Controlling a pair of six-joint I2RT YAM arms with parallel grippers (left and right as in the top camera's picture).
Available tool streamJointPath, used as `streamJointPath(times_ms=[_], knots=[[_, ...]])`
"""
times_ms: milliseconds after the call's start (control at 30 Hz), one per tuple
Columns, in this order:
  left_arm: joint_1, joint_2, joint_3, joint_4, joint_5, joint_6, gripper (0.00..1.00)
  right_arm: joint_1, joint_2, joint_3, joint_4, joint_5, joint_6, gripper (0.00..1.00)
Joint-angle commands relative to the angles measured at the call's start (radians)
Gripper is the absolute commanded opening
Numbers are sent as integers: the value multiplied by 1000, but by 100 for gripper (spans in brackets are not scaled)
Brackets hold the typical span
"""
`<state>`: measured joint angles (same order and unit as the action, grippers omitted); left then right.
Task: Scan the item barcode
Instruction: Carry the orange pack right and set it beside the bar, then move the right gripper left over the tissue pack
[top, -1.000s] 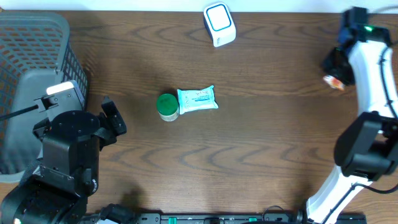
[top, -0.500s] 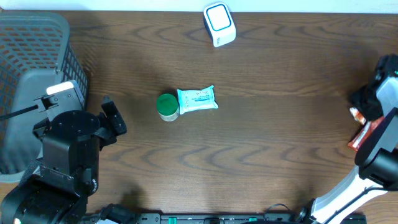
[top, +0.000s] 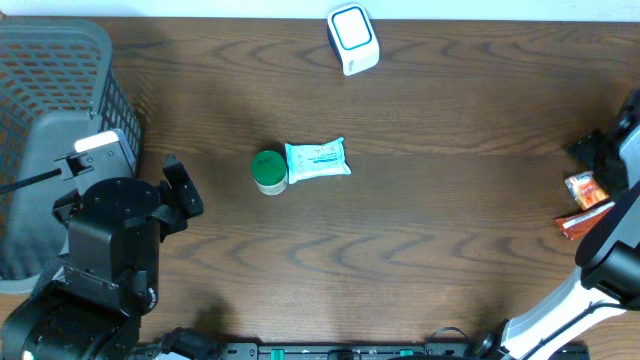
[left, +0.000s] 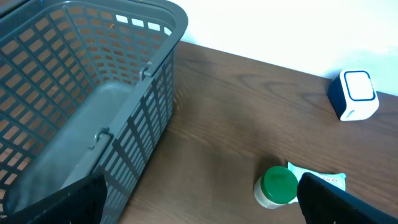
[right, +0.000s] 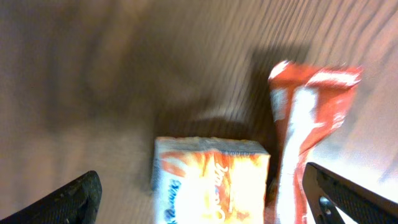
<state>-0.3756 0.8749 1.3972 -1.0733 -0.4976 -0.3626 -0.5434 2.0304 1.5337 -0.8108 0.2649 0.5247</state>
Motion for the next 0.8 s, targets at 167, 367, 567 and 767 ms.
streamJointPath(times_ms=[167, 367, 567, 767], knots=[[4, -1, -1, 0, -12, -2, 98, 8, 2, 341, -243, -26, -18, 99], [4, -1, -1, 0, -12, -2, 98, 77, 2, 431, -355, -322, -43, 99], [4, -1, -1, 0, -12, -2, 98, 227, 2, 429, -430, -425, -78, 99], [4, -1, -1, 0, -12, -2, 98, 460, 3, 428, -434, -439, -267, 99]])
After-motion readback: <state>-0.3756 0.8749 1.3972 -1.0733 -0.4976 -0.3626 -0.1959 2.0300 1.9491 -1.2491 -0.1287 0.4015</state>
